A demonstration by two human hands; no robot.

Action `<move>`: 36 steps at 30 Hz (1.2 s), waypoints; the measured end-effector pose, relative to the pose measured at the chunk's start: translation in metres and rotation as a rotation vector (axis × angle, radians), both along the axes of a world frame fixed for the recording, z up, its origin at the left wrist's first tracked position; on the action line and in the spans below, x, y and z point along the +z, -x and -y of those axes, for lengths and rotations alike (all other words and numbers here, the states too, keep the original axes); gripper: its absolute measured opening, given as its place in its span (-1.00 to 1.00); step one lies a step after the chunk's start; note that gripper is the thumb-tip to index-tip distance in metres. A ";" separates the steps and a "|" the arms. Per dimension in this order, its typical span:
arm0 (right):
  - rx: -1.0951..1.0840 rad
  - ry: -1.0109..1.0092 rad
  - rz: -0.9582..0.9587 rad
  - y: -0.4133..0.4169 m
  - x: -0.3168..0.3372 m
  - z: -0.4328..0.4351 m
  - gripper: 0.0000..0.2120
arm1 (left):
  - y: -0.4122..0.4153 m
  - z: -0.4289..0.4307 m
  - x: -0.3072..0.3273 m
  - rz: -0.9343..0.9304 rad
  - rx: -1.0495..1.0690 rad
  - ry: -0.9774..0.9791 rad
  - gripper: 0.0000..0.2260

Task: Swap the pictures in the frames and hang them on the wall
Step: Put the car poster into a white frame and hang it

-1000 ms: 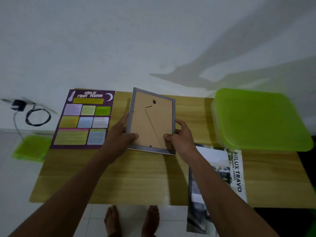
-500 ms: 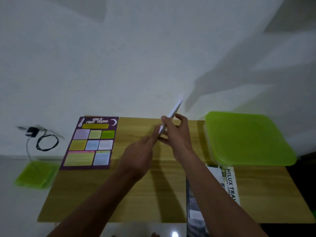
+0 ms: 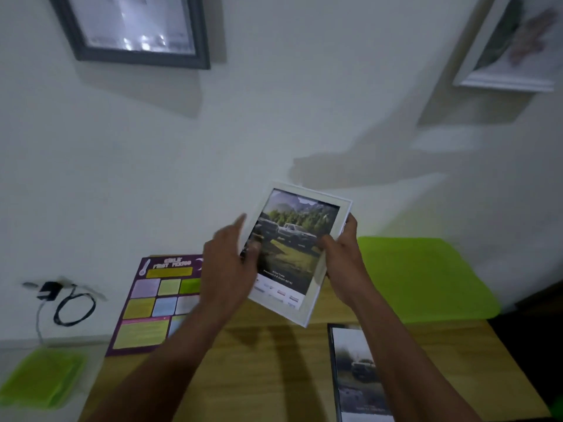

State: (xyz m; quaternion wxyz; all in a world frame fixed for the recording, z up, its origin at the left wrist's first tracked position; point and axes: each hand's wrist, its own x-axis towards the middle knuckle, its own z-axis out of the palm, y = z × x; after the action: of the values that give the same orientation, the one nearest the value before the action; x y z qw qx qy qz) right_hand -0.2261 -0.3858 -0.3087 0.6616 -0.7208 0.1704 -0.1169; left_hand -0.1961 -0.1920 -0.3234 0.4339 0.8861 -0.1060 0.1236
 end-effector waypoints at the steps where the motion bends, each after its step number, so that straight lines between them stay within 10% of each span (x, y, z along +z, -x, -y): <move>1: 0.022 0.001 0.006 0.002 0.007 0.000 -0.42 | -0.011 -0.006 0.010 -0.134 0.000 0.067 -0.52; 9: 0.200 -0.123 0.170 0.014 0.076 -0.002 -0.40 | -0.038 -0.051 0.093 -0.577 -0.420 0.541 -0.67; 36: 0.374 0.229 0.726 -0.046 0.350 0.065 -0.09 | -0.078 0.020 0.344 0.384 -0.428 0.493 -0.42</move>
State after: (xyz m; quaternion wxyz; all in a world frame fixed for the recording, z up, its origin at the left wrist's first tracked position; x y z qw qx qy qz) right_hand -0.1801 -0.4506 0.0409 0.6043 -0.7201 -0.2214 -0.2594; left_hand -0.1184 -0.2115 0.0207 0.6224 0.6735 -0.3353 0.2160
